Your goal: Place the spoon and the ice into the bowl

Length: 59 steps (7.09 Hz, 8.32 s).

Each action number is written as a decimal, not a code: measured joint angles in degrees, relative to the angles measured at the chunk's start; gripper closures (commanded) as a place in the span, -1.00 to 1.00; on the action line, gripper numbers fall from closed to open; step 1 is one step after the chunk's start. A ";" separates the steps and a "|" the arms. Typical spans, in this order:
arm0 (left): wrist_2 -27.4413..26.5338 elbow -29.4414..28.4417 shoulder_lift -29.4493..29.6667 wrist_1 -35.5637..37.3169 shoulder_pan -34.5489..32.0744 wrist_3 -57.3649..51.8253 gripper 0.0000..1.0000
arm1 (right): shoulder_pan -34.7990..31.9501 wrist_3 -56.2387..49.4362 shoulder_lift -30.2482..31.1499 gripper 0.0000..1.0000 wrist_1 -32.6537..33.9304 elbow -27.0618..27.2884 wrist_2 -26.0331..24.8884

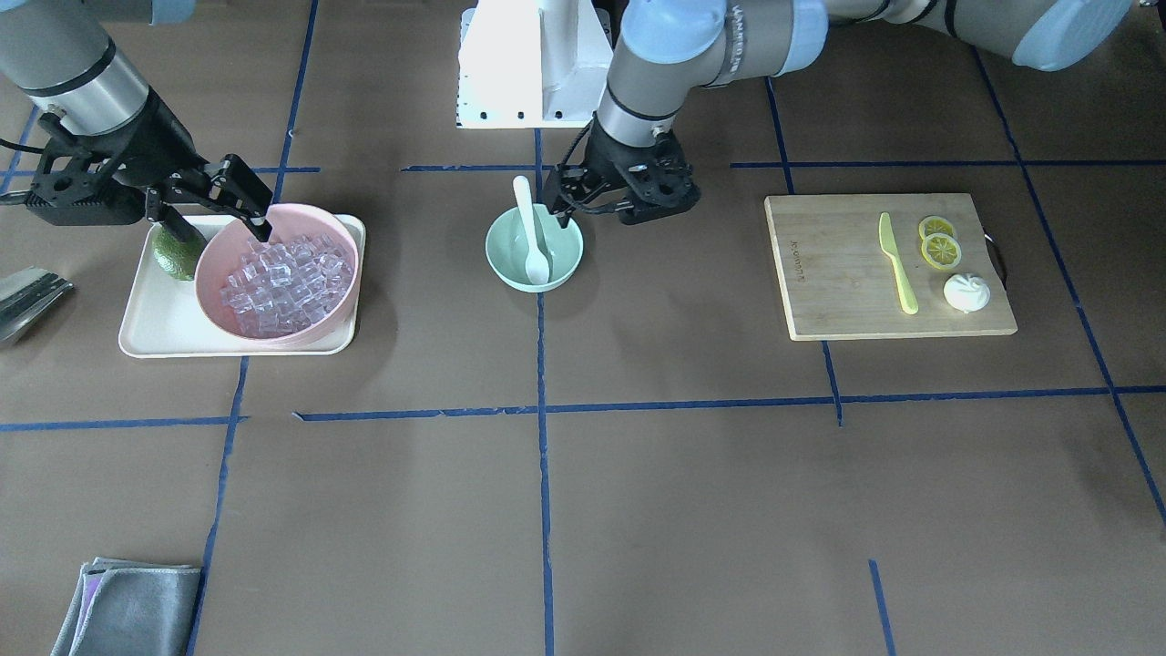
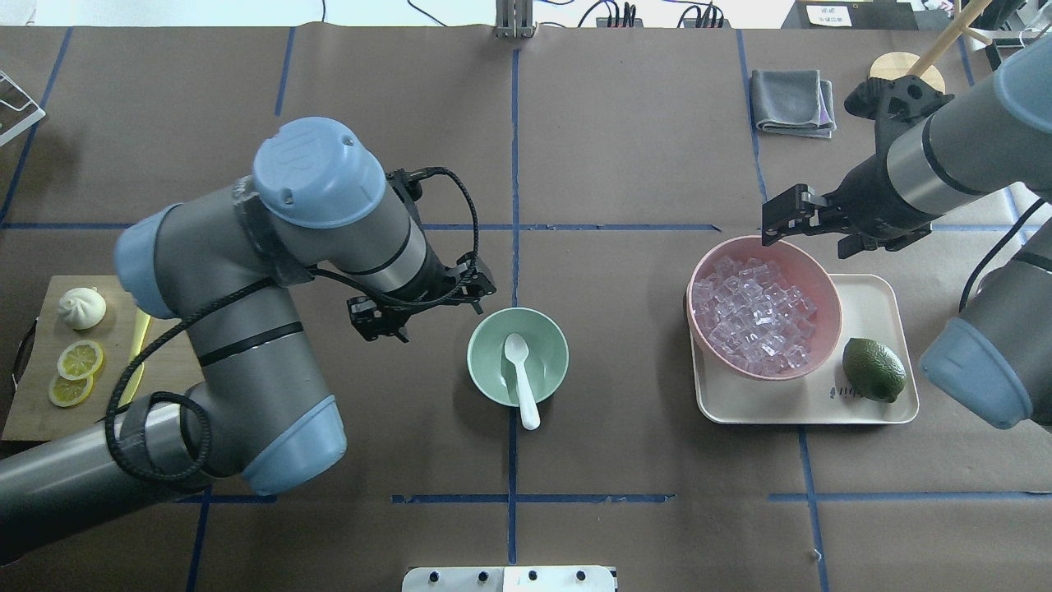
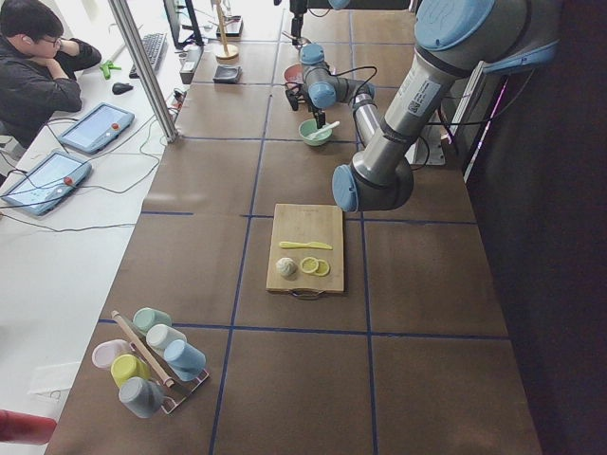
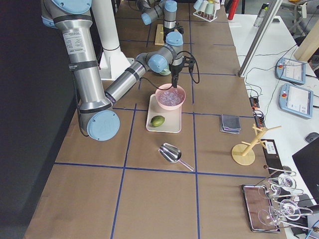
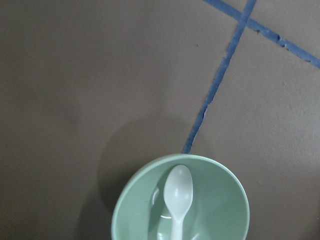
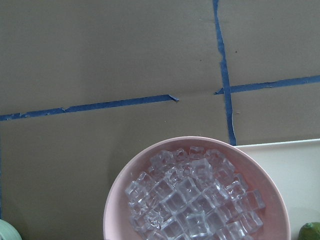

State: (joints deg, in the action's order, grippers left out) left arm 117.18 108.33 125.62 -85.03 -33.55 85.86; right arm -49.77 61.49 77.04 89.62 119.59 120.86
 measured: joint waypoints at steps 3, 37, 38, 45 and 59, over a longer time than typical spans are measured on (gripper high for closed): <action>0.33 13.85 -11.37 8.04 -5.31 -15.10 -1.00 | 3.92 -0.73 1.23 -1.00 -5.38 -3.43 -3.20; 11.14 3.18 -42.71 6.20 -47.40 -94.63 -1.00 | 25.00 12.25 -31.02 -1.00 3.28 -18.61 -18.31; 11.14 2.68 -42.78 5.79 -47.43 -94.85 -1.00 | 24.71 12.25 -30.95 -1.00 3.36 -18.30 -18.31; 16.13 -10.58 -40.57 4.00 -57.57 -103.97 -1.00 | -3.53 -21.30 -12.73 -1.00 18.56 -1.86 -0.97; 18.96 -10.84 -40.00 3.30 -58.27 -91.34 -1.00 | -43.26 -72.79 13.27 -1.00 1.79 -30.36 15.51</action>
State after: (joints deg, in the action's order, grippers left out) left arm 136.14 97.49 85.62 -81.74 -91.81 -5.48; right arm -93.03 -11.30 90.31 91.41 89.23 136.37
